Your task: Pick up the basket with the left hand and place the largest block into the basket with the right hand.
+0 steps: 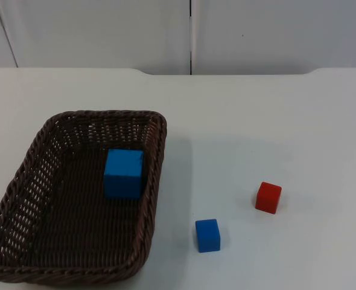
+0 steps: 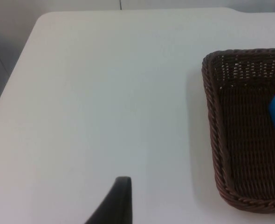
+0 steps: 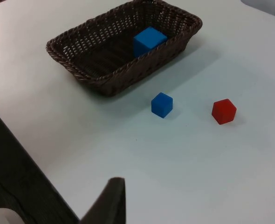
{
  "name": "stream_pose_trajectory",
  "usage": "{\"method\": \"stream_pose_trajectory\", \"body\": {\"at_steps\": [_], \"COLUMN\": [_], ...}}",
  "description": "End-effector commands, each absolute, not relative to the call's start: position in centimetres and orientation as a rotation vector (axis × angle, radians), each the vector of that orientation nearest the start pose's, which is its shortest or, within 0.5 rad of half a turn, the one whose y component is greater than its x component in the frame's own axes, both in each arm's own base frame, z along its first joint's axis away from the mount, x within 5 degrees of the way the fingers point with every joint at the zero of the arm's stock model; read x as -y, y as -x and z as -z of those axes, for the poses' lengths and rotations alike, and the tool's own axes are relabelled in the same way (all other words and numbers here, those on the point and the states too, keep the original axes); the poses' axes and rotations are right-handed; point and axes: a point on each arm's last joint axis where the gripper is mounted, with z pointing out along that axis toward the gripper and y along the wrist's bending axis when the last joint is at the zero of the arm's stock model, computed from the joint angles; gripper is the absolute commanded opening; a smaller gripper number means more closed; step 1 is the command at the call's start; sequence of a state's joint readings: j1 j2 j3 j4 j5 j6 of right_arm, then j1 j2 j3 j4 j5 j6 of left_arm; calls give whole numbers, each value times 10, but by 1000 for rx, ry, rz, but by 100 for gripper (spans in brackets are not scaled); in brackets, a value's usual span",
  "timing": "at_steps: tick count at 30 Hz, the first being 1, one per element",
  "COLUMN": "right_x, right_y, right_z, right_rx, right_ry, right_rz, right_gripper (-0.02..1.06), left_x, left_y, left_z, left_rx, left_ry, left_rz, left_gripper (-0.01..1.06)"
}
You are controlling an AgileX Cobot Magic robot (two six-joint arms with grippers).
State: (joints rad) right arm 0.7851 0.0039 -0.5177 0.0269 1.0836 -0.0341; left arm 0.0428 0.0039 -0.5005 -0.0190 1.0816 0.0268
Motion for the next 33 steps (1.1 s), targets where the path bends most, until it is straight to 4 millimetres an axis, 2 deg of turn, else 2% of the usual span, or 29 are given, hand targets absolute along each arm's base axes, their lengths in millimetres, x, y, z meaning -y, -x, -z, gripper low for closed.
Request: {"method": "stream_pose_trajectory", "body": {"at_steps": [1,33], "right_x": [4,4], "right_y": [7,7], "right_z": [-280,-280], "right_rx": [-1911,-1915], "right_ry": [831,810], "right_rz": [-495,-481], "right_gripper": [105,105], "left_x": [1,1], "left_y": [5,5], "left_z": [-275,-275], "left_rx": [-2063,-2063], "left_ry": [18,18], "left_rz": [-26,-26], "left_gripper": [105,105]}}
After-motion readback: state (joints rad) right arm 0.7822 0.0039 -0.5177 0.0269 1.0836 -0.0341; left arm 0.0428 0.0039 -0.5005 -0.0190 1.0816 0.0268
